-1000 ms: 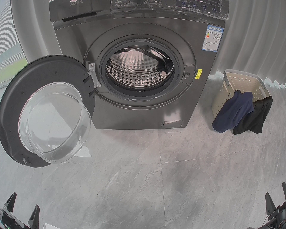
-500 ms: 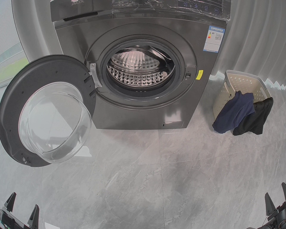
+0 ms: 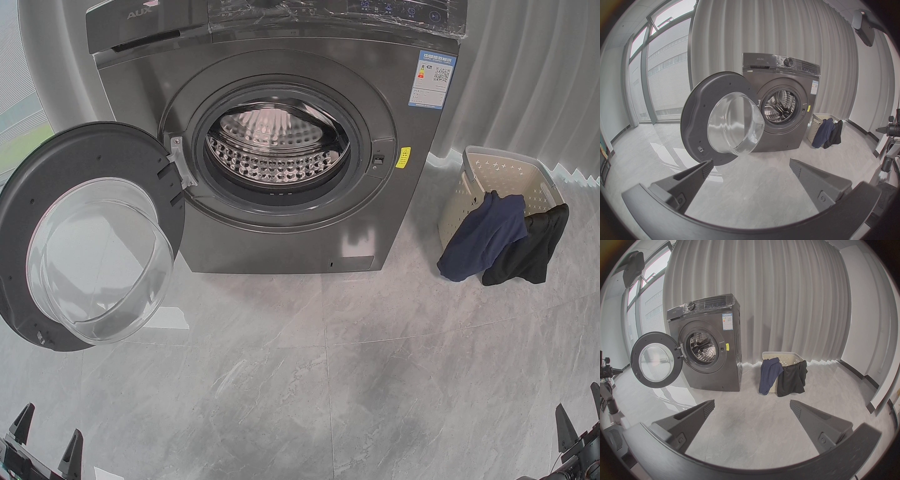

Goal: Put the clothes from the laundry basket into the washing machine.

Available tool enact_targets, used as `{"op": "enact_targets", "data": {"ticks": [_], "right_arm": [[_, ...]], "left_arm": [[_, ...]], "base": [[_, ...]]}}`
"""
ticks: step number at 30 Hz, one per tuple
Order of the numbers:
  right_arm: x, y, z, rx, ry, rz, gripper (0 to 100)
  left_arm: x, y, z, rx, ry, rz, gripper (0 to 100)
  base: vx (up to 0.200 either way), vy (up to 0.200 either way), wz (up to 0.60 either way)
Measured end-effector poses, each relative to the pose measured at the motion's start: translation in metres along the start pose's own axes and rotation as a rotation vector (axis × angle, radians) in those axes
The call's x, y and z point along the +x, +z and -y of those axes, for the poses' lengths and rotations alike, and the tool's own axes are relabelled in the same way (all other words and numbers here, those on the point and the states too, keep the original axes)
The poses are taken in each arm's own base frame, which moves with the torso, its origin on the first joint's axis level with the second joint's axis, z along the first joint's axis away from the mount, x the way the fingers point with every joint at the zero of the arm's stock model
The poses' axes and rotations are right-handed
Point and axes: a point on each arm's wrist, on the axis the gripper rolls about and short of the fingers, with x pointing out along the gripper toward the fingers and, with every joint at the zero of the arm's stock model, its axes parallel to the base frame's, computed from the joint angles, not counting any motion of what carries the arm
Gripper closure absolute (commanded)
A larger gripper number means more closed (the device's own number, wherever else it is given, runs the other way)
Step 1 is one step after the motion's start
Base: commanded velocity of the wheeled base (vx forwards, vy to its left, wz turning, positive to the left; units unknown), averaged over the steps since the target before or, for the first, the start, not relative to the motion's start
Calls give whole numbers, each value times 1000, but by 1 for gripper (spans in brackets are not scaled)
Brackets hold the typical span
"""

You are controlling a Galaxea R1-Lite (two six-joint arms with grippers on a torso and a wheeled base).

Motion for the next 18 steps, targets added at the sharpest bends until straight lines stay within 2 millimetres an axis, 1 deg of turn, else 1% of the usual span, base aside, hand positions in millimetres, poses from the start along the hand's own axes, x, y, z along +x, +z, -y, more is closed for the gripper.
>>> {"op": "enact_targets", "data": {"ticks": [6,18], "right_arm": [[0,0,0,-1,-4,0,0],[0,0,0,0,-3,0,0]], "left_arm": [[1,0,0,4,-6,-11,0],[1,0,0,3,5,-11,0]], "base": [[0,0,0],[0,-200,0]]}}
